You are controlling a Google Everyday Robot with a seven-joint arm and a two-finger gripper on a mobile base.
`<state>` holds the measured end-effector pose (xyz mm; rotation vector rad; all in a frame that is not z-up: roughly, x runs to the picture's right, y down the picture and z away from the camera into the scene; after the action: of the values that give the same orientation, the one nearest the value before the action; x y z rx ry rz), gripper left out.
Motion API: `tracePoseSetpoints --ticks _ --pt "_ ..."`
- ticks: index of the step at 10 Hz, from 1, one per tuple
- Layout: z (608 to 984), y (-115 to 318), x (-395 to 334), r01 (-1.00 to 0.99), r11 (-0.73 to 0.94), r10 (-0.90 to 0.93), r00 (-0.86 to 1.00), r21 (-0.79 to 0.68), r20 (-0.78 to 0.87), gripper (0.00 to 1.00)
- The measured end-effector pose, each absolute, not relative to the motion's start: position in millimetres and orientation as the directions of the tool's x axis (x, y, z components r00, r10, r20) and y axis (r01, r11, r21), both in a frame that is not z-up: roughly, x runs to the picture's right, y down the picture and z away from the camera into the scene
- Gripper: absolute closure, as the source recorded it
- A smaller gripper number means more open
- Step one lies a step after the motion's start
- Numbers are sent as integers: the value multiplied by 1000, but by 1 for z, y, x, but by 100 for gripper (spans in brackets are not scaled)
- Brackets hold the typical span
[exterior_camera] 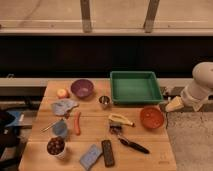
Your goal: Place towel in table surface
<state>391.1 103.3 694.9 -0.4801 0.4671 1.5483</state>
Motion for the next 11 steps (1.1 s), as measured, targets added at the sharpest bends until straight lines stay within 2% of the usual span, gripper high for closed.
tracePoseSetpoints --ticks 7,11 --pt "698 102 391 -999 -35 816 -27 -3 -577 20" --pt "716 90 339 -996 50 798 84 -73 -597 20"
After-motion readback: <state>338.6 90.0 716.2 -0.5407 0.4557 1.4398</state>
